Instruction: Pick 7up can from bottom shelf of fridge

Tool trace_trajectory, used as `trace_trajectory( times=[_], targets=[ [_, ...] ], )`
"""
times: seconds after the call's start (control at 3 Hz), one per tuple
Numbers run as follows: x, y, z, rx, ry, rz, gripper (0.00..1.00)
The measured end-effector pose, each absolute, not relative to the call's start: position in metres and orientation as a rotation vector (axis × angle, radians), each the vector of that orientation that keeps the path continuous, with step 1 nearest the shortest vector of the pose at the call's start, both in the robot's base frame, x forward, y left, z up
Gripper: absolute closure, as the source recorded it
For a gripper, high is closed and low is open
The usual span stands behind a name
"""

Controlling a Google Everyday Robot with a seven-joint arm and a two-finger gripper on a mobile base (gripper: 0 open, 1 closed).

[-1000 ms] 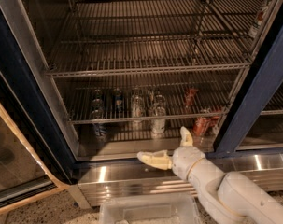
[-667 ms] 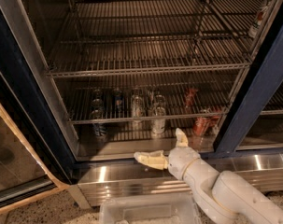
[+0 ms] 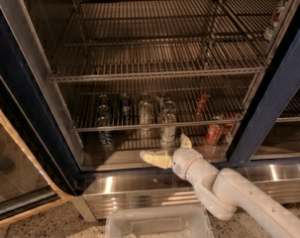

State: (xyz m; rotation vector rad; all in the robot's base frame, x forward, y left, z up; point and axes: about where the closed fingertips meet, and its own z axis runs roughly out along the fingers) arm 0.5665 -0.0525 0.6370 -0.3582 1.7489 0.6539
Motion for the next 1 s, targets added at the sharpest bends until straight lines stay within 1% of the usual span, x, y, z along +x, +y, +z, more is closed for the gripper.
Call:
trace_trajectory(
  times=[0.67,1.0],
  targets=[
    [0.575,-0.052,0.629,-0.336,1.749,0.661,0.0],
    [0.593,-0.053,0.615,-0.284,1.725,0.686,0.0]
  ],
)
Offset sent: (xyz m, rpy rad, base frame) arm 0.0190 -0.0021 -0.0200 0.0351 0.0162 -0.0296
